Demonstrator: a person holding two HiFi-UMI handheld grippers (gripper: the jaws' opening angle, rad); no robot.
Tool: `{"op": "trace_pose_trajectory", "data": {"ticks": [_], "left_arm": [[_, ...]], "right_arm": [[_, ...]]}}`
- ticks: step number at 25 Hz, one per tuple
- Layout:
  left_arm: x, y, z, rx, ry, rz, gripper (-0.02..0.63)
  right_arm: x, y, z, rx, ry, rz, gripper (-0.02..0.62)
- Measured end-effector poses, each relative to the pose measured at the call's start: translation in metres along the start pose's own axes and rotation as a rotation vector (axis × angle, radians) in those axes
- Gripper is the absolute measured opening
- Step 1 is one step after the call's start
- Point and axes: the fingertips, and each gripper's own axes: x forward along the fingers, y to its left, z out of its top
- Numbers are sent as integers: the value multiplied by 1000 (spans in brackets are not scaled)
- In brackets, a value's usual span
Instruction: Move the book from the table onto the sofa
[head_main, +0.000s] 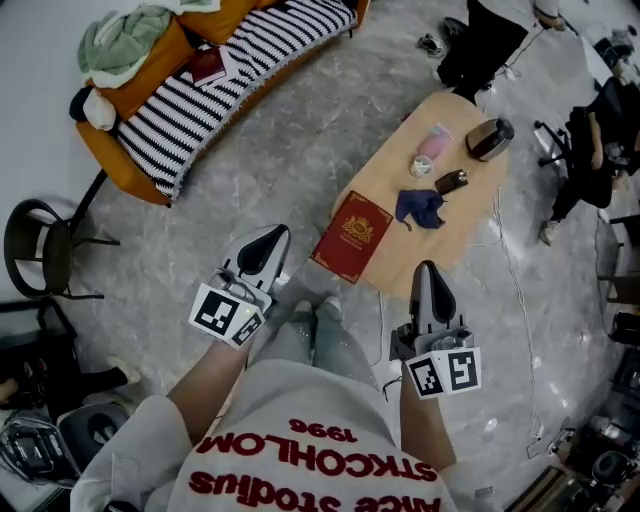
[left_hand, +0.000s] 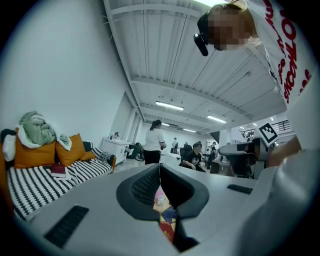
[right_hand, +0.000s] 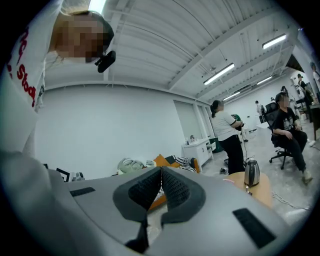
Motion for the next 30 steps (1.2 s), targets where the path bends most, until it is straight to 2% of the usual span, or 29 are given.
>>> {"op": "trace_pose_trajectory", "data": {"ticks": [14, 19, 30], "left_arm": [[62, 18, -55, 6, 58, 62, 17], [87, 18, -74, -5, 63, 80, 17], [130, 32, -143, -30, 125, 108, 17]], "right_arm": [[35, -68, -38, 57, 36, -1, 28], [46, -103, -51, 84, 44, -42, 28], [80, -156, -116, 123, 111, -60, 28]]}}
